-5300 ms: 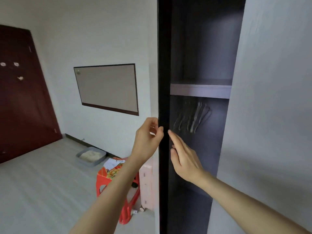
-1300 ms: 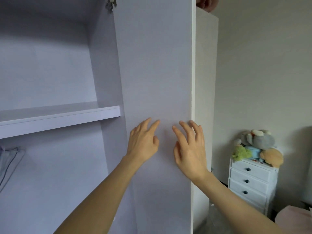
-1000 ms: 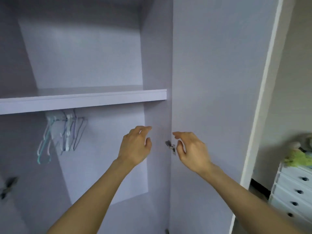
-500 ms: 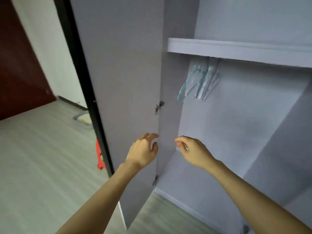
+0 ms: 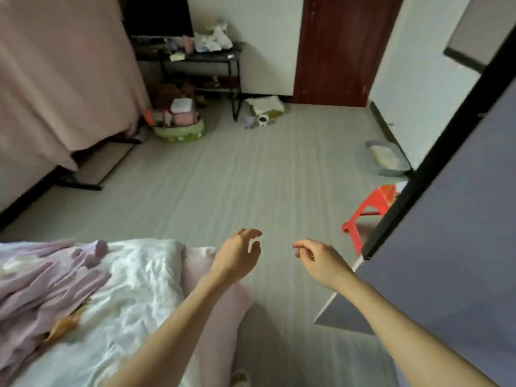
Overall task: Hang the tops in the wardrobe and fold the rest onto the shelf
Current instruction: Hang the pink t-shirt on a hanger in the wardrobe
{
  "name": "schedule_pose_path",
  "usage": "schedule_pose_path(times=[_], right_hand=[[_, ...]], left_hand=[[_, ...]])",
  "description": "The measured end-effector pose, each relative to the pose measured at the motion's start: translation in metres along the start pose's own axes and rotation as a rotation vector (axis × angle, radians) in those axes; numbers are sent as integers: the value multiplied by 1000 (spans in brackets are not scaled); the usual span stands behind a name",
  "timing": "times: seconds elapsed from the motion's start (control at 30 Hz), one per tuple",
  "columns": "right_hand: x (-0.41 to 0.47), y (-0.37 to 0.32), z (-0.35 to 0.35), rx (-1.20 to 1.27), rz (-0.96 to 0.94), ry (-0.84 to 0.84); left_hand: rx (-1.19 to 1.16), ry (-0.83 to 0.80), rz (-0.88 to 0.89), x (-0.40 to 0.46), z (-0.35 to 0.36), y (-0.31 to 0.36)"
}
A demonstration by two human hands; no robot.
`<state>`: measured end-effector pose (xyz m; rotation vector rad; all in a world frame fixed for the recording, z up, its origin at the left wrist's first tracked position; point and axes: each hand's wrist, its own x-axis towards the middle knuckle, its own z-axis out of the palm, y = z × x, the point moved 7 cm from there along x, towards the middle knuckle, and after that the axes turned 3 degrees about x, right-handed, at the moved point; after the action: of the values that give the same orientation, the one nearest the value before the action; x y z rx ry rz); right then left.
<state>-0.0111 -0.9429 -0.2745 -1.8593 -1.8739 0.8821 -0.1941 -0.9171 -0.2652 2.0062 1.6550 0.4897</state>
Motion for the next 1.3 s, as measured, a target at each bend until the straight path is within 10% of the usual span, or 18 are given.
schedule_pose_path(times=[0.5,1.3], right_hand=[[101,-319,321,-220,-605,-616],[128,-507,651,-303,-1114,-838]], left_hand=[[-9,458,-805,-193,-194,-351],[390,294,-1464,-318,-232,-698]])
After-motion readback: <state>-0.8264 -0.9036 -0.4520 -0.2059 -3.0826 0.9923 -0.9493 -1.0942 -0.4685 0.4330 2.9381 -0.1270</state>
